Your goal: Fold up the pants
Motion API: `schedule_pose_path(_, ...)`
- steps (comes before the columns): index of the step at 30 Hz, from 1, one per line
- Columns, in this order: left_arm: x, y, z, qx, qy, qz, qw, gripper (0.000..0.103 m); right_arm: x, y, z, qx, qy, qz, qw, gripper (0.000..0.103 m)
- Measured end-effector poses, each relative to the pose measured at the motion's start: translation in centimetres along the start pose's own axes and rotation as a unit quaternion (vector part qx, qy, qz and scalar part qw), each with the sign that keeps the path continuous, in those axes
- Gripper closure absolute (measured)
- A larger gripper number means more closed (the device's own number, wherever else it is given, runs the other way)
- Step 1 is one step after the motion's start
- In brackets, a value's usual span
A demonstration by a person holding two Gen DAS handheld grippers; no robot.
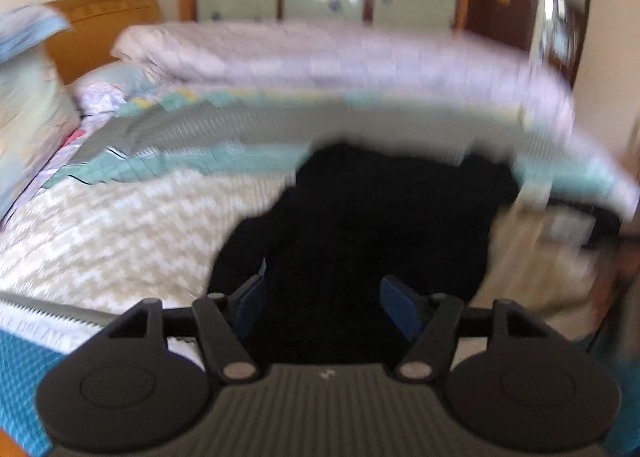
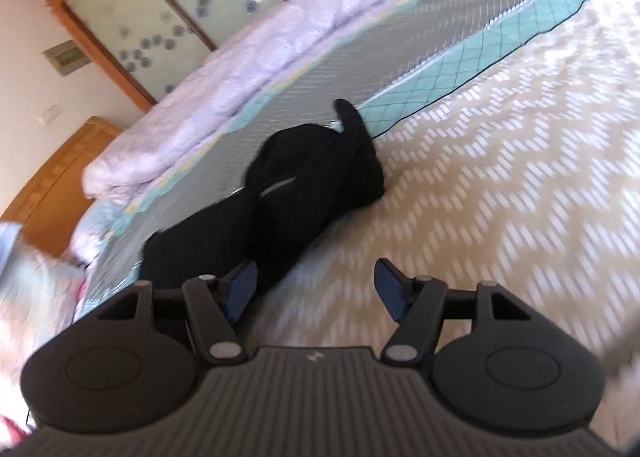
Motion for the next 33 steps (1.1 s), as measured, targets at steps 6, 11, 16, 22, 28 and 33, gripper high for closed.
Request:
schedule_pose_path(6,2.2,-4.9,2.6,-0.007,0.052,0.09,0.9945,0.1,-0.6,-7.4,0.8,-0.034,-0.046,0.037,0.998,0.093)
schedule_pose_path(11,-4.8,3.5,6.8,0.017,0.142,-0.009,0.9896,0.101,-6.8,-0.5,1.9,-0.058,-0.074,-0.062,0.994,0.095)
schedule_pose_path(16,-12.2,16.6,12.6,0.021,0.217,-0.186,0.9581,0.101,-15.9,15.1,-1.0,-0.049,-0.06,-0.206,0.975,0.095)
schedule_pose_path(22,-9.6,19.9,12.1,0.013,0.2,-0.179,0.9632,0.1,-20.5,33.7,-5.2,0.03,-0.016,-0.336,0.941,0.095)
schedule_pose_path(28,-1.6,11.4,6.0,0.026,0.158,-0.043,0.9861,0.094,-18.1,41.7,-11.2,0.124,-0.023,-0.324,0.938,0.093)
schedule_pose_path(33,1.7,5.6,3.5,0.048,0.161,0.034,0.9852,0.059,-8.2,36.4,-15.5,0.203,0.034,-0.136,0.969,0.038)
Point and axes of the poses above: each gripper's, at about its wrist camera, not at the fingertips, and y roughly against the way its jaws point, z to its left, x to its underside, the point moved 10 cm from there along -y, roughly the way its jaws point, and after that the axes turned 15 degrees about y, right-handed, at the moved point
